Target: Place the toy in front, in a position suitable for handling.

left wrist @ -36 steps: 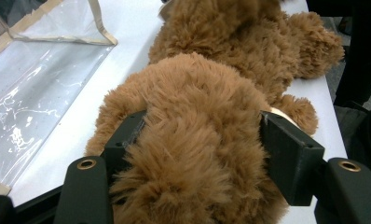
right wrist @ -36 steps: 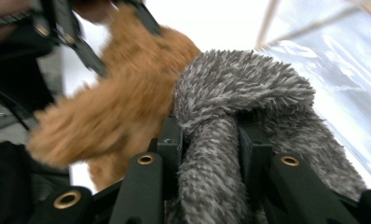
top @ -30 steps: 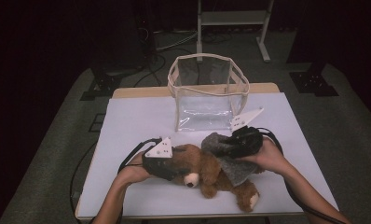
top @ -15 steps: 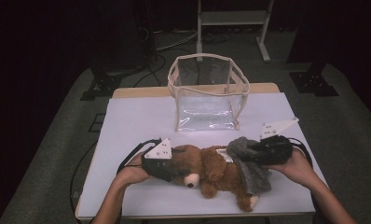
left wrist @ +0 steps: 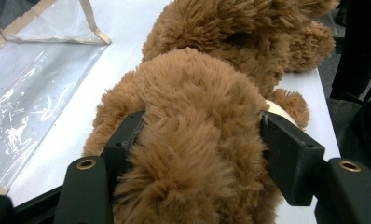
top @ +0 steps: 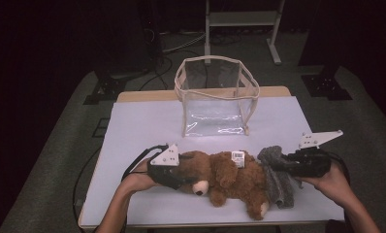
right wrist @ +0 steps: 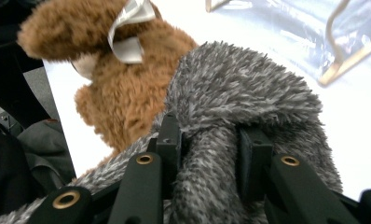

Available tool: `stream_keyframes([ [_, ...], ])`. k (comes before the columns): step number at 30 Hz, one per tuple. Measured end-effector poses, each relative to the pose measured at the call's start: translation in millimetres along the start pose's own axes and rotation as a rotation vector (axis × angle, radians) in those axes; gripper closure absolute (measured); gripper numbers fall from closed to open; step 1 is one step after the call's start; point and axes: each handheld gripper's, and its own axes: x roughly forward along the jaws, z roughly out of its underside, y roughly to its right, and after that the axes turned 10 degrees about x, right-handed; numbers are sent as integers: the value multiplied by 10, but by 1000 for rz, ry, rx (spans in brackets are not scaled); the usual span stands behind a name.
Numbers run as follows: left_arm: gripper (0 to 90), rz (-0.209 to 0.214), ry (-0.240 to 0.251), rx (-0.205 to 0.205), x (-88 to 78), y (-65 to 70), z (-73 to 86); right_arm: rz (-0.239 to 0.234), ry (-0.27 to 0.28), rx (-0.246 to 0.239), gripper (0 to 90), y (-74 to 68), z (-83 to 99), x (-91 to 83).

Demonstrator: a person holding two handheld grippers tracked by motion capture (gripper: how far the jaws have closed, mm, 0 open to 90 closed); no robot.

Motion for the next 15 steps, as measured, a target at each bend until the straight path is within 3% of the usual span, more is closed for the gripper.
stream_keyframes([
  [8,362,0,-6,4,-5,8,-4,6,17,-60,664,-44,-460,53],
  [12,362,3,-3,4,-7,6,4,-24,-35,-68,665,-35,-640,333],
  [15,362,5,-2,4,-12,3,13,-71,-78,-99,666,-128,-673,542],
])
